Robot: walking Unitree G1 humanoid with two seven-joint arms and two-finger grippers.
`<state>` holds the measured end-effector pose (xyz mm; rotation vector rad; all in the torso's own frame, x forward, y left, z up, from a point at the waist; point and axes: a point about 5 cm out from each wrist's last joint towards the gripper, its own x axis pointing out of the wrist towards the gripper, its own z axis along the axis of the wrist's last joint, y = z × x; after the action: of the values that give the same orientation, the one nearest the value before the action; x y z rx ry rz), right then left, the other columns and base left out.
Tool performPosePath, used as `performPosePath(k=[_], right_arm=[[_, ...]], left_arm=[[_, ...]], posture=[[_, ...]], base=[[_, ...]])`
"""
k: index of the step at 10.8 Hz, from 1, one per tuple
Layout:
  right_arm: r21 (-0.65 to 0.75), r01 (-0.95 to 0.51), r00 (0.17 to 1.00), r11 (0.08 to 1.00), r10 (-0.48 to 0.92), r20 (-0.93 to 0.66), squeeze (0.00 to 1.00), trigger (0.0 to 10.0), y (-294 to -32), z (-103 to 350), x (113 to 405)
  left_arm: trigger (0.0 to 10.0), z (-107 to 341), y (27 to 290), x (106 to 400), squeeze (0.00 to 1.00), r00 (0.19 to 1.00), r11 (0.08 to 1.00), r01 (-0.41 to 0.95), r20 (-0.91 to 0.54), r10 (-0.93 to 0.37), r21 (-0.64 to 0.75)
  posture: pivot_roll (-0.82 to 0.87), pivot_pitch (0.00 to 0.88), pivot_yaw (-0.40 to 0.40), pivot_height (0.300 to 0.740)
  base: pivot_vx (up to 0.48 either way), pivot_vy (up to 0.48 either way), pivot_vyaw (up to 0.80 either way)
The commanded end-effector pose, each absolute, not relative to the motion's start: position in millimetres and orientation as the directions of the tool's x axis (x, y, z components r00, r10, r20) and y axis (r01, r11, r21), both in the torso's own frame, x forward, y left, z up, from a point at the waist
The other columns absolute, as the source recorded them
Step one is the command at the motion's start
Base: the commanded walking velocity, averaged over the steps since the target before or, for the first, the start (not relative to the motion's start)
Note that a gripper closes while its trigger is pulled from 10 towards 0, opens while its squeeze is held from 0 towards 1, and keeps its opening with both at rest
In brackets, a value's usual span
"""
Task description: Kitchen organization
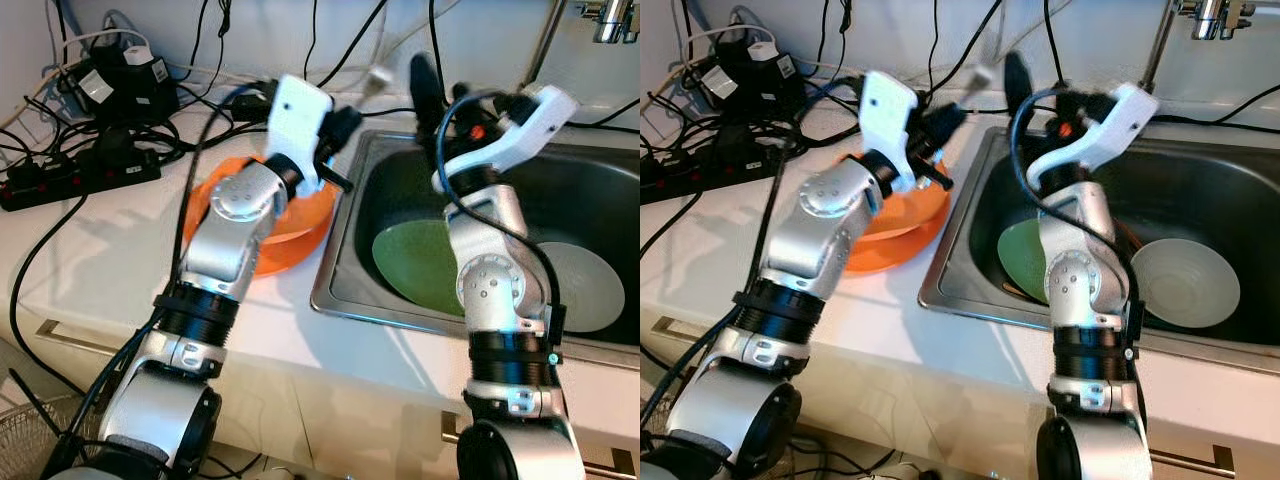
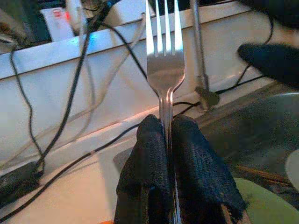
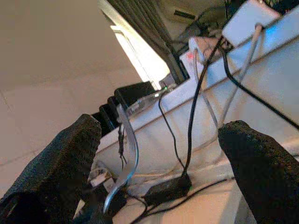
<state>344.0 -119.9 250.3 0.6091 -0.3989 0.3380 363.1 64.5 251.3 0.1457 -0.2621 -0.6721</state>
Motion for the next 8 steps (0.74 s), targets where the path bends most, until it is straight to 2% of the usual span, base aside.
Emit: performPosePath(k=[1,8], right_arm=[[0.472,-0.452,0.857,0.757,0.222,0.464,0.00,10.0,-114.2,253.6,341.3],[0.508,-0.438,0.873,0.742,0.216,0.438,0.00,10.0,-115.3,251.0,341.8]], left_arm=[[10.0,254.5,64.5,359.3,0.00,0.735,0.762,0.602,0.207,-0.645,0.239],[10.0,244.2,54.4,346.9,0.00,0.646,0.658,0.698,0.146,-0.749,0.284]], posture=[[0.04,0.000,0.093,0.740],[0.04,0.000,0.083,0.740]], base=[[0.000,0.000,0.00],[0.000,0.000,0.00]])
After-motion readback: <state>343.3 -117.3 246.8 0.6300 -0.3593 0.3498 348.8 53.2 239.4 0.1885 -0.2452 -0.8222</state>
